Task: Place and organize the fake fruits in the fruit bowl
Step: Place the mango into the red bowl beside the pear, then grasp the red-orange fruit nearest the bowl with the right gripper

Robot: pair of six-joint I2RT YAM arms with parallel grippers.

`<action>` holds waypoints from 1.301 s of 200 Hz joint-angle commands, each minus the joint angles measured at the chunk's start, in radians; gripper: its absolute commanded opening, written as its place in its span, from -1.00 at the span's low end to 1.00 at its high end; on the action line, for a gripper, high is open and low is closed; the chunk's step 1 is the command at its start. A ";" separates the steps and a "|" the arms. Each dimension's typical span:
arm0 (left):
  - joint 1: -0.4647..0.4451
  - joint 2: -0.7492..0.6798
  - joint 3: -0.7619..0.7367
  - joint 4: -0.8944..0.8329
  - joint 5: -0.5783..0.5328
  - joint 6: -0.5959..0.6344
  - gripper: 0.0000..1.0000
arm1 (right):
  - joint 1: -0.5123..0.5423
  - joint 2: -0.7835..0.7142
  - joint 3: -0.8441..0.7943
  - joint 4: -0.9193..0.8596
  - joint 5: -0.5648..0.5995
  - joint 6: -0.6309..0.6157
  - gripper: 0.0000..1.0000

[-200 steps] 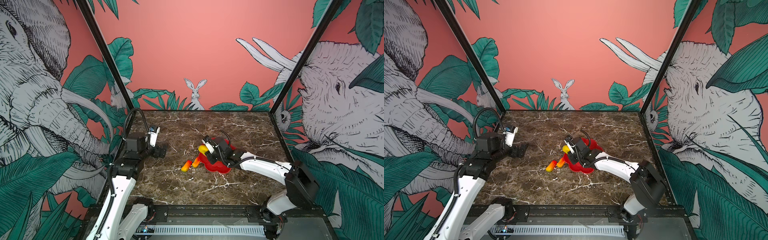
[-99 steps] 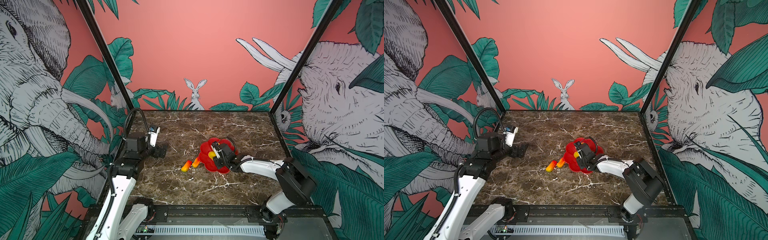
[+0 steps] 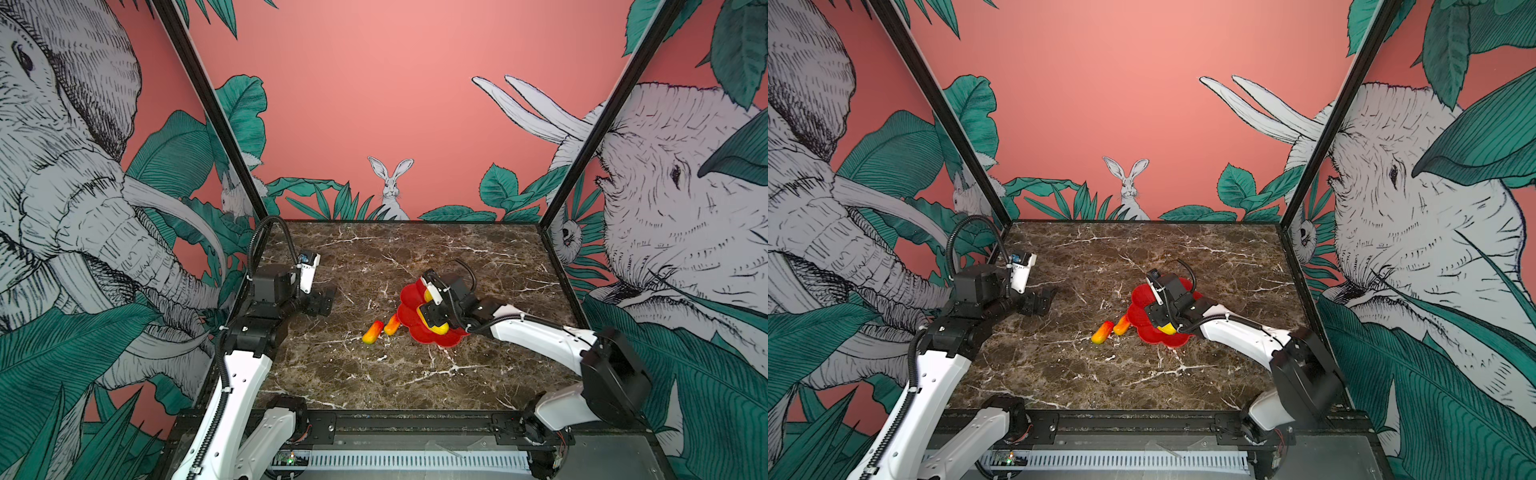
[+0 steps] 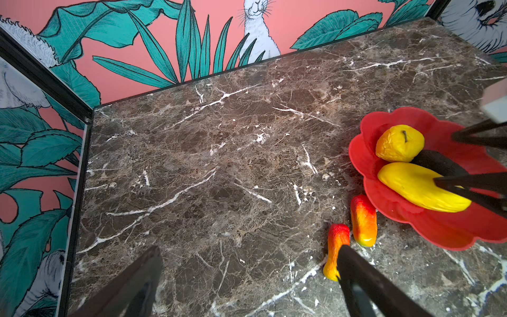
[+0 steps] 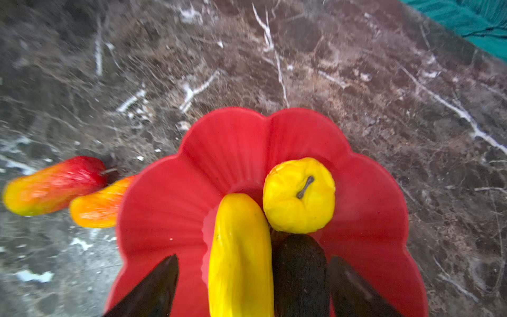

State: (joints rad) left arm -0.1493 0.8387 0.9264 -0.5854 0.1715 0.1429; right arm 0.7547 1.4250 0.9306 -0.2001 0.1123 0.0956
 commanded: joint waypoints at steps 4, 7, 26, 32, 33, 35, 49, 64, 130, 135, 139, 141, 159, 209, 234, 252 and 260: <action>0.000 -0.006 -0.011 -0.009 0.002 0.012 0.99 | 0.028 -0.060 0.041 -0.047 -0.126 -0.106 0.99; 0.001 -0.005 -0.011 -0.009 0.002 0.012 0.99 | 0.032 -0.057 0.045 -0.048 -0.144 -0.112 0.99; 0.001 -0.004 -0.009 -0.011 0.003 0.012 0.99 | 0.073 -0.002 0.085 -0.035 -0.197 -0.140 0.99; 0.001 -0.004 -0.010 -0.012 0.003 0.012 0.99 | 0.089 0.028 0.100 -0.027 -0.200 -0.148 0.99; 0.001 -0.004 -0.010 -0.012 0.003 0.011 0.99 | 0.091 0.033 0.103 -0.025 -0.202 -0.149 0.99; 0.001 -0.005 -0.010 -0.012 0.003 0.013 0.99 | 0.094 0.039 0.106 -0.025 -0.203 -0.151 0.99; 0.000 -0.007 -0.013 -0.008 0.001 0.012 0.99 | 0.127 0.120 0.161 -0.022 -0.216 -0.175 0.99; 0.000 -0.003 -0.011 -0.010 0.001 0.013 1.00 | 0.156 0.212 0.217 -0.014 -0.230 -0.207 0.99; 0.000 -0.011 -0.011 -0.010 0.009 0.011 0.99 | 0.194 0.510 0.448 -0.088 -0.445 -0.392 0.99; 0.000 -0.013 -0.011 -0.009 0.008 0.011 0.99 | 0.193 0.531 0.470 -0.111 -0.456 -0.403 0.99; 0.001 -0.016 -0.011 -0.010 0.007 0.011 0.99 | 0.195 0.547 0.487 -0.132 -0.461 -0.407 0.99; 0.001 -0.016 -0.011 -0.010 0.007 0.011 0.99 | 0.195 0.554 0.496 -0.144 -0.466 -0.411 0.99; 0.001 -0.018 -0.010 -0.009 0.008 0.011 0.99 | 0.197 0.615 0.549 -0.196 -0.475 -0.432 0.99; 0.000 -0.021 -0.012 -0.012 -0.001 0.012 0.99 | 0.202 0.667 0.575 -0.204 -0.443 -0.451 0.99; 0.000 -0.023 -0.012 -0.014 -0.004 0.012 0.99 | 0.202 0.691 0.599 -0.230 -0.425 -0.467 0.96; 0.000 -0.028 -0.015 -0.014 -0.004 0.012 0.99 | 0.202 0.707 0.615 -0.241 -0.416 -0.470 0.90; 0.000 -0.030 -0.016 -0.014 -0.004 0.012 0.99 | 0.202 0.717 0.625 -0.246 -0.414 -0.466 0.86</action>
State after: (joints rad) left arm -0.1493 0.8318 0.9264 -0.5854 0.1711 0.1429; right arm 0.9501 2.1113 1.5208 -0.4118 -0.3065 -0.3489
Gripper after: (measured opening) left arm 0.996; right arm 0.954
